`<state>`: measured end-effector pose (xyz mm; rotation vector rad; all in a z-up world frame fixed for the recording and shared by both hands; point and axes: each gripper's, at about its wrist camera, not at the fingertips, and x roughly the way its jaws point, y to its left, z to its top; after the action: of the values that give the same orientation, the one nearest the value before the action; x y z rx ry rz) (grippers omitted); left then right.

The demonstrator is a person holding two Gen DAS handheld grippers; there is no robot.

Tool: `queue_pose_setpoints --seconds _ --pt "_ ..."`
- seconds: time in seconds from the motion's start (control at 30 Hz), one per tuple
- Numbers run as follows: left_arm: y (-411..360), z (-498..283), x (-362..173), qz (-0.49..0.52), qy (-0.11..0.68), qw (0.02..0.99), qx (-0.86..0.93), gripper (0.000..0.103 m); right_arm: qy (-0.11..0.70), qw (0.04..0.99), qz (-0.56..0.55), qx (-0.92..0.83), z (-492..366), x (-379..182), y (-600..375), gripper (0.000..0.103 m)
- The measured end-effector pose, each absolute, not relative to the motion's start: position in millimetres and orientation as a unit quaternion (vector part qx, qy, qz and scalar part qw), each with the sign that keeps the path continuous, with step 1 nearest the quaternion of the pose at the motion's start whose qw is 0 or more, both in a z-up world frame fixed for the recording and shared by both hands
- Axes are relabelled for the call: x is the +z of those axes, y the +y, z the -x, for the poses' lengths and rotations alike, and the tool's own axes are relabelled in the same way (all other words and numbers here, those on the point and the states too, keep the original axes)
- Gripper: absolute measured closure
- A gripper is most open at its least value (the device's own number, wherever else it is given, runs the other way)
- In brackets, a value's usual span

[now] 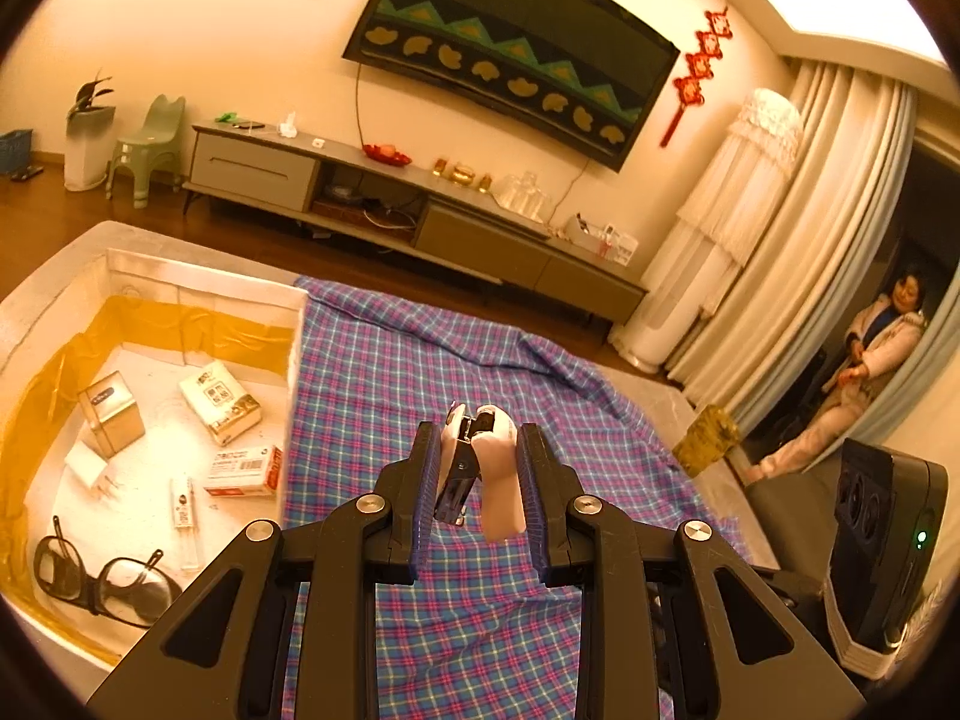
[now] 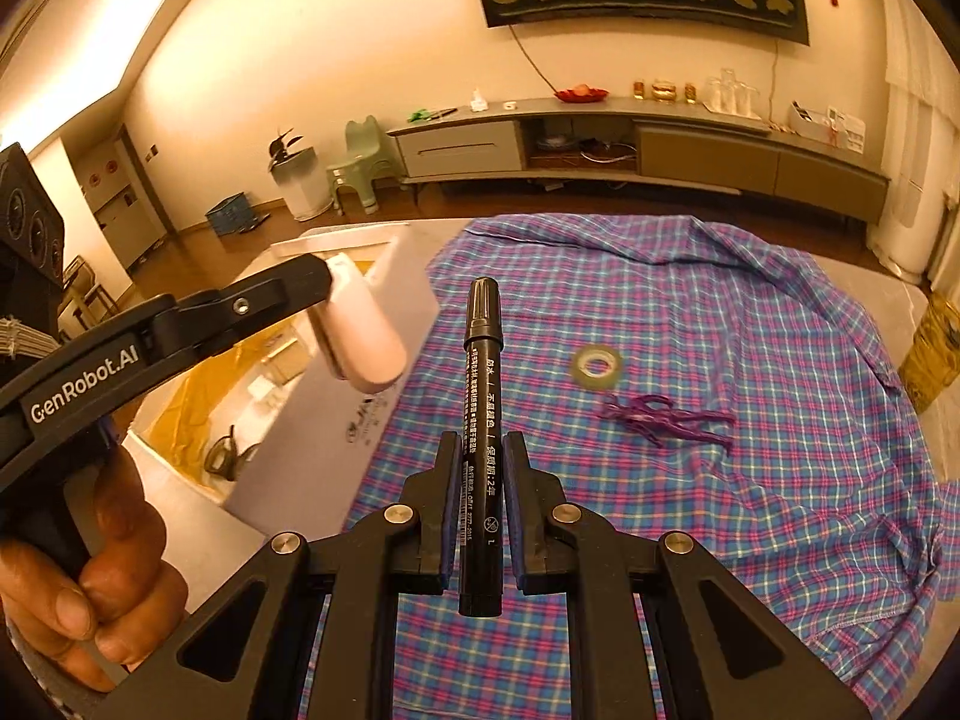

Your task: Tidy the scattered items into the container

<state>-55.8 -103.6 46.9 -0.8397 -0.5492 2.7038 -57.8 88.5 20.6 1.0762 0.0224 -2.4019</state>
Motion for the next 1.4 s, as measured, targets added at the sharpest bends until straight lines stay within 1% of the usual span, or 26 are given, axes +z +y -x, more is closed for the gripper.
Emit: queue_pose_setpoints --seconds 0.3,0.33,0.37,0.57,0.67,0.7,0.77,0.83,0.93,1.03,1.07,1.1,1.13,1.17,1.27,1.33,1.4 --pt "-138 38 53 0.271 -0.22 0.121 0.929 0.078 0.033 0.279 -0.382 -0.88 42 38 45 0.088" --pt "-142 36 54 0.268 -0.222 0.12 0.93 0.095 0.036 0.281 -0.381 -0.88 41 39 40 0.088" --pt "-144 35 56 0.265 -0.224 0.119 0.93 0.102 0.038 0.283 -0.38 -0.88 39 40 35 0.088" --pt "-168 31 57 0.255 -0.236 0.1 0.932 0.101 0.051 0.298 -0.38 -0.874 34 43 7 0.088" --pt "-208 31 56 0.24 -0.251 0.047 0.937 0.101 0.051 0.324 -0.396 -0.858 48 38 -23 0.088" --pt "-223 30 53 0.239 -0.257 0.032 0.936 0.101 0.053 0.318 -0.396 -0.86 56 36 -28 0.088" --pt "-235 27 46 0.246 -0.258 0.038 0.933 0.103 0.034 0.313 -0.396 -0.863 65 38 -20 0.088" --pt "-215 25 42 0.262 -0.237 0.08 0.932 0.103 0.037 0.302 -0.391 -0.869 65 37 -7 0.088" --pt "-159 26 40 0.284 -0.189 0.132 0.931 0.102 0.035 0.29 -0.396 -0.87 62 28 9 0.088" --pt "-114 35 29 0.314 -0.159 0.171 0.92 0.102 0.028 0.276 -0.407 -0.87 63 13 28 0.088" --pt "-105 38 25 0.323 -0.153 0.18 0.916 0.098 0.024 0.269 -0.412 -0.87 66 7 37 0.088" --pt "-97 41 20 0.333 -0.148 0.186 0.912 0.096 0.019 0.264 -0.416 -0.87 68 2 45 0.088" --pt "-90 45 14 0.343 -0.146 0.192 0.908 0.086 0.013 0.258 -0.422 -0.869 71 -4 54 0.088" --pt "-85 50 7 0.355 -0.146 0.196 0.902 0.074 0.009 0.252 -0.427 -0.868 75 -10 63 0.088" --pt "-70 61 -14 0.378 -0.151 0.193 0.893 0.06 -0.003 0.235 -0.437 -0.868 84 -26 89 0.088" --pt "-65 70 -26 0.392 -0.151 0.191 0.887 0.054 -0.013 0.225 -0.445 -0.867 91 -38 107 0.088" --pt "-57 80 -37 0.404 -0.143 0.186 0.884 0.052 -0.024 0.217 -0.453 -0.864 99 -50 124 0.088"
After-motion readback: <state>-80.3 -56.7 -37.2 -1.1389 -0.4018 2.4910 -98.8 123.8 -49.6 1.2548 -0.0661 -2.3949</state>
